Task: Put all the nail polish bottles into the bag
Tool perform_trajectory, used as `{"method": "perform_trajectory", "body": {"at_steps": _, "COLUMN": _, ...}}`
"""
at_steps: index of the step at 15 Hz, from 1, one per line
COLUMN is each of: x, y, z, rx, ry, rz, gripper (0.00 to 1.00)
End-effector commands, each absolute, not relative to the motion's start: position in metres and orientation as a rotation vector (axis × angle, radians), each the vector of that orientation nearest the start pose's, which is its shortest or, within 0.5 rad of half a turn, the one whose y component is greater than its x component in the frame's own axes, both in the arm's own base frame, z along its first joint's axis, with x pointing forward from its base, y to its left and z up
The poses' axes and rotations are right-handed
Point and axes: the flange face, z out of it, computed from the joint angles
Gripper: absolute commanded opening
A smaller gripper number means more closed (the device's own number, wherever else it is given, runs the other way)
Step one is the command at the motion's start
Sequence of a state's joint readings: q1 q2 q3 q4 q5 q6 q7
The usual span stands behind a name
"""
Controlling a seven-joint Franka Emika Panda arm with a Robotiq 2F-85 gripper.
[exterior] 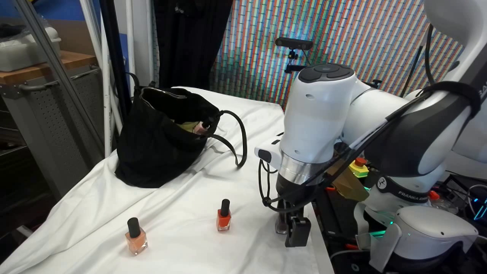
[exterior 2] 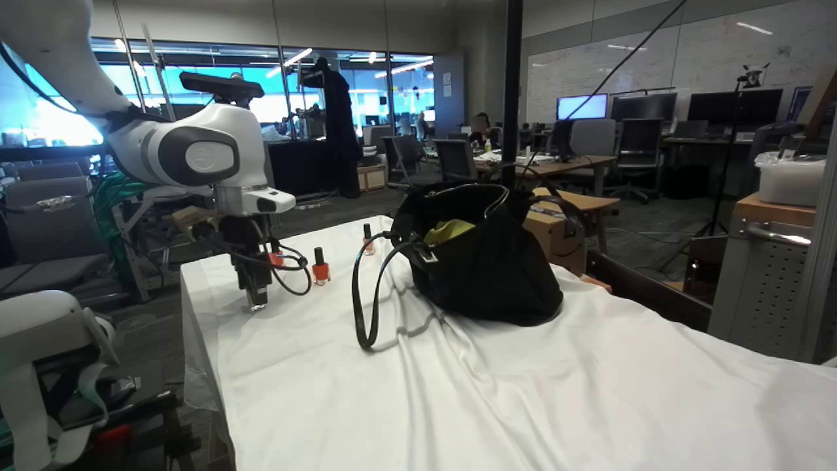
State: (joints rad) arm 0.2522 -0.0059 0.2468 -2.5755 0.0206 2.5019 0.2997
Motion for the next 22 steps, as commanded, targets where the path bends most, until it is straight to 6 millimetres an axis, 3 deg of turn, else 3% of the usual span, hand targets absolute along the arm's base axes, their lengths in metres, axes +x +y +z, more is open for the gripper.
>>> {"method": "perform_trajectory", "body": {"at_steps": 1, "x": 0.377, "y": 0.214, "z": 0.262, "rx": -3.143, "ry": -0.29, "rz": 0.084, "gripper": 1.0}}
{"method": "perform_trajectory", "body": {"at_steps": 2, "x": 0.377, "y": 0.214, "z": 0.262, "rx": -3.143, "ry": -0.29, "rz": 0.084, "gripper": 1.0}}
{"method": "perform_trajectory", "body": {"at_steps": 3, "x": 0.377, "y": 0.214, "z": 0.263, "rx": -3.144, "ry": -0.289, "rz": 0.085, "gripper": 0.8}}
{"method": "perform_trajectory", "body": {"at_steps": 13, "x": 0.379, "y": 0.215, "z": 0.266, "rx": -3.156, "ry": -0.288, "rz": 0.108, "gripper": 0.15}}
{"method": "perform_trajectory", "body": {"at_steps": 18, "x": 0.385, "y": 0.215, "z": 0.275, "rx": -3.183, "ry": -0.263, "rz": 0.121, "gripper": 0.15}}
{"method": "perform_trajectory", "body": {"at_steps": 22, "x": 0.395, "y": 0.217, "z": 0.3, "rx": -3.217, "ry": -0.217, "rz": 0.082, "gripper": 0.15}}
